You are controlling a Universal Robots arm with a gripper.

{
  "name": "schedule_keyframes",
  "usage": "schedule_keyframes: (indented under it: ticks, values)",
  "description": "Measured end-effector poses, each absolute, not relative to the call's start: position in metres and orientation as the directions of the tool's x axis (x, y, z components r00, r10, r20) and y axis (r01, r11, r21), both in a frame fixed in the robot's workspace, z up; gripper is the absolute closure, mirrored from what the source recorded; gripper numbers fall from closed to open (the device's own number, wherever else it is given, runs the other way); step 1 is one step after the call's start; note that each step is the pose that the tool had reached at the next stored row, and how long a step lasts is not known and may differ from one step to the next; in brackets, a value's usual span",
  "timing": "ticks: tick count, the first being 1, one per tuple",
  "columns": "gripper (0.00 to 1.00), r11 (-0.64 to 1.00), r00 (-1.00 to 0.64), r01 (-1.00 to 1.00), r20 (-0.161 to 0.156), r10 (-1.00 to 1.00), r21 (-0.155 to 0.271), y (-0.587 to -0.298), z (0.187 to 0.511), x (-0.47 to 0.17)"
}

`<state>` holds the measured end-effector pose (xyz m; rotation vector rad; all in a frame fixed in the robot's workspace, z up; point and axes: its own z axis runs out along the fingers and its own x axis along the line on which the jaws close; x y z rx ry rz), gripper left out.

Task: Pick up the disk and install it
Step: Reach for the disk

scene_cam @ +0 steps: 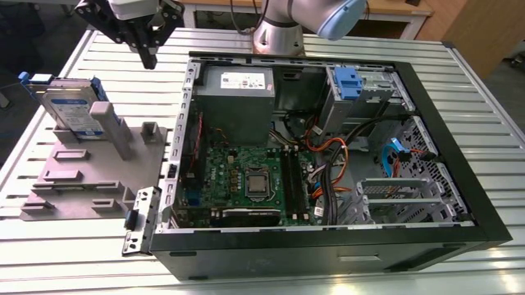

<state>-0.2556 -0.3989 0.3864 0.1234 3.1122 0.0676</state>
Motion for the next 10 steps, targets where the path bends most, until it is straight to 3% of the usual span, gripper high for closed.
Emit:
schedule_keyframes:
  ticks: [10]
  values:
    - [0.89, 0.996, -0.997, 0.079, -0.024, 0.080, 0.044, -0.3989, 0.3863, -0.2634]
